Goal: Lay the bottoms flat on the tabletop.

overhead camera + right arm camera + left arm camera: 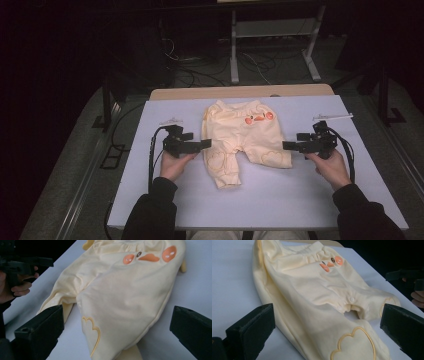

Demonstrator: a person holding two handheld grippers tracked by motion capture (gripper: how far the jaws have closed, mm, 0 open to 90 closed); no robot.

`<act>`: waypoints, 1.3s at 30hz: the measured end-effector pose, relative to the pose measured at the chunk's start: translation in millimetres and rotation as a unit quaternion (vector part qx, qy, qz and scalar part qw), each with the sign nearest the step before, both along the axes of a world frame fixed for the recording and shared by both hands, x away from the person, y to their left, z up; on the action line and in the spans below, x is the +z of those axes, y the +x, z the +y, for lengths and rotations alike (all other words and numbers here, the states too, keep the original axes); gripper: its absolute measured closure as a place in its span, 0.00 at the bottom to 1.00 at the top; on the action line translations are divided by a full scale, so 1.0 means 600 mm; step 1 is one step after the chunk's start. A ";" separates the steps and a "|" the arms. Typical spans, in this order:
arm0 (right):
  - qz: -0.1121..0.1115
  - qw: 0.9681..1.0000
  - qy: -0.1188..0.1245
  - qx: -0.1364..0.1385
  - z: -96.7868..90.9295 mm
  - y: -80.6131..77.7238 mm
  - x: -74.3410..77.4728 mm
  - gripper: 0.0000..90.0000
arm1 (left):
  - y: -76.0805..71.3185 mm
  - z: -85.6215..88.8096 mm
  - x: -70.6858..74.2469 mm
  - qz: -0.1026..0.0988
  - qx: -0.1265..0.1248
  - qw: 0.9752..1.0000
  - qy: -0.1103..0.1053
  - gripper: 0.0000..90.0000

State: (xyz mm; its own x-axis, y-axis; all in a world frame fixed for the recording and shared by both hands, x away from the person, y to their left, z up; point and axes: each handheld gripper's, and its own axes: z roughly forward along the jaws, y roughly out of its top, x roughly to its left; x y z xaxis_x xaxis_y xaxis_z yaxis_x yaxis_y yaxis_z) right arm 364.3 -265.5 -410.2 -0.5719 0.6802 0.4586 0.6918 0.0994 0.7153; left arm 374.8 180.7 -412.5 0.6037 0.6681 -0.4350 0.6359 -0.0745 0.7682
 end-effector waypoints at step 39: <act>0.067 0.993 0.015 0.094 0.062 -0.043 0.003 0.95 | -0.084 -0.055 -0.057 0.087 -0.053 0.994 0.044 0.31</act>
State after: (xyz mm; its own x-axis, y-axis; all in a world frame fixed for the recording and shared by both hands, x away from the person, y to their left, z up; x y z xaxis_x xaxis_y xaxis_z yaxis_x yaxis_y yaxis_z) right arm 338.4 -228.1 -408.3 -0.6201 0.5513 0.5582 0.7522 0.2156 0.6227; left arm 324.6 147.6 -446.8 0.5930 0.6454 -0.4815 0.7439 -0.2103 0.6343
